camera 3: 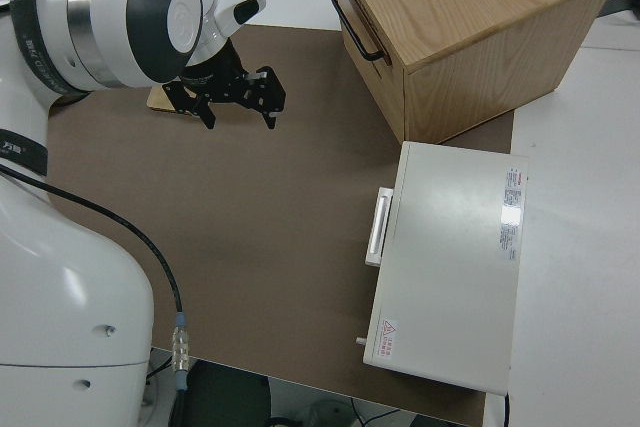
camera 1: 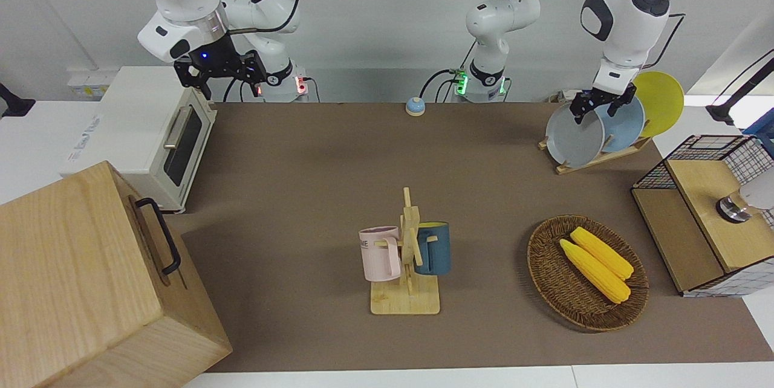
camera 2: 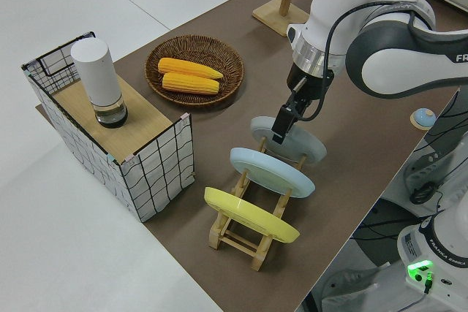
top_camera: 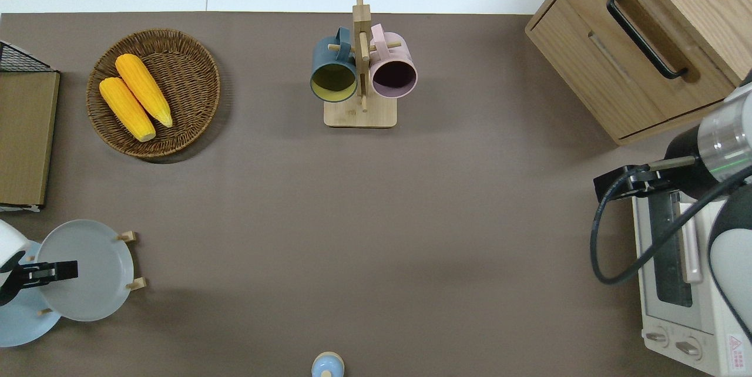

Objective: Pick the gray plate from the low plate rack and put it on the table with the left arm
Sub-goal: 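Lower the left gripper onto the rim of the front gray plate and grasp it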

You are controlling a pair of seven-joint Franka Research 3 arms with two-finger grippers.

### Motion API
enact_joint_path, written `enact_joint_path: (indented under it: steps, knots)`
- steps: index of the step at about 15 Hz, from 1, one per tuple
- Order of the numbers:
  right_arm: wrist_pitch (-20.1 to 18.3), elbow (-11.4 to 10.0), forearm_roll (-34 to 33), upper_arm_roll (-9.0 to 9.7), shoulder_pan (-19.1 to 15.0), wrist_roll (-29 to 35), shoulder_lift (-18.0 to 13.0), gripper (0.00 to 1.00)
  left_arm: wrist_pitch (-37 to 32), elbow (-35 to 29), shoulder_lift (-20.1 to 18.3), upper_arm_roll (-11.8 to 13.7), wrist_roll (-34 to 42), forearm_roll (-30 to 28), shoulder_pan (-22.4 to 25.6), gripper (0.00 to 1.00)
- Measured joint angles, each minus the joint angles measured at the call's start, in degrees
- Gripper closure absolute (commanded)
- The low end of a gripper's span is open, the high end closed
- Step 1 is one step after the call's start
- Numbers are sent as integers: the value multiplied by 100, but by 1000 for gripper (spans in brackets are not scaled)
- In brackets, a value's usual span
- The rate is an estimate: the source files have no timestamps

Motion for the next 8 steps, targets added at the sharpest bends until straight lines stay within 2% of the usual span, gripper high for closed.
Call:
enact_joint_path:
  steps: [3,5,8]
  knots:
    - [0,0,0,0,0,0,0,17,3,-6,17,0,0,96,0,851]
    - [0,0,0,0,0,0,0,17,3,-6,30,0,1,104,0,938]
    - [0,0,0,0,0,0,0,17,18,10,41,-9,-1,113,1,969]
